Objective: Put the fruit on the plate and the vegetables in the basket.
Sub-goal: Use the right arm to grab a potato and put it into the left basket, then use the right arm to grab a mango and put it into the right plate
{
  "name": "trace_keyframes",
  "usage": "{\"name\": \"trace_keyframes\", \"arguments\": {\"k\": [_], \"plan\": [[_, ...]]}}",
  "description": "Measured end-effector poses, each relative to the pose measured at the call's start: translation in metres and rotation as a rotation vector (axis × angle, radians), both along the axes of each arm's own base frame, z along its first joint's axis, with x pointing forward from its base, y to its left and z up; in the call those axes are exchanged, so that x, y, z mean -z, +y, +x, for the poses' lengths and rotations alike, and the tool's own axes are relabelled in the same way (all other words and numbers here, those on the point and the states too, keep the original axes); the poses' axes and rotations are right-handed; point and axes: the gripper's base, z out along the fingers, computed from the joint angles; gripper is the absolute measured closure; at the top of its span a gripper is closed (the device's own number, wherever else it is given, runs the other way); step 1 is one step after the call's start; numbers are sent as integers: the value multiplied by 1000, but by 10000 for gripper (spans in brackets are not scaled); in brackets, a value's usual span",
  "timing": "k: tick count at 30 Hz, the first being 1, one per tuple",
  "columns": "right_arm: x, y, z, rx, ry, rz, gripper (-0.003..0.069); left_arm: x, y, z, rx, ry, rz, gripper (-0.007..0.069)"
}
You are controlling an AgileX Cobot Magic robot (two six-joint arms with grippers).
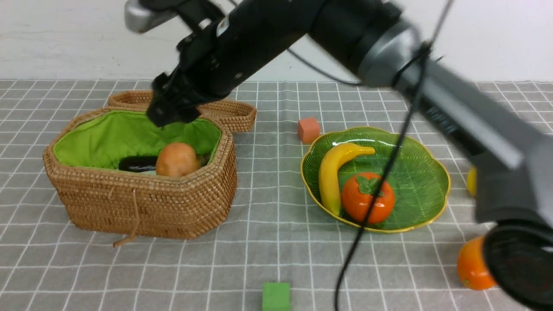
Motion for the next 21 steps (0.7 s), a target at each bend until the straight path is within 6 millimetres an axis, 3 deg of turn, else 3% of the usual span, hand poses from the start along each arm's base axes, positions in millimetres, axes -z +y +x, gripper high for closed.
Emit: {"name": "trace_keyframes", "arguments": {"k": [1, 3, 5, 10, 15, 21], "plan": [[-15, -16, -4, 16, 23, -9, 261, 10, 5, -7, 18, -40, -58, 621], [-30, -28, -8, 41, 24, 6, 297, 18, 7, -12, 35, -79, -101, 621], [-46, -46, -11, 76, 17, 23, 369, 42, 12, -20, 53, -108, -171, 621], [-57, -63, -11, 110, 17, 28, 484, 76, 14, -26, 68, -115, -296, 620], [-61, -64, -15, 98, 31, 53, 561, 82, 17, -27, 53, -142, -360, 617], [-81, -77, -28, 176, 38, 76, 568, 80, 17, -27, 55, -164, -363, 614]]}}
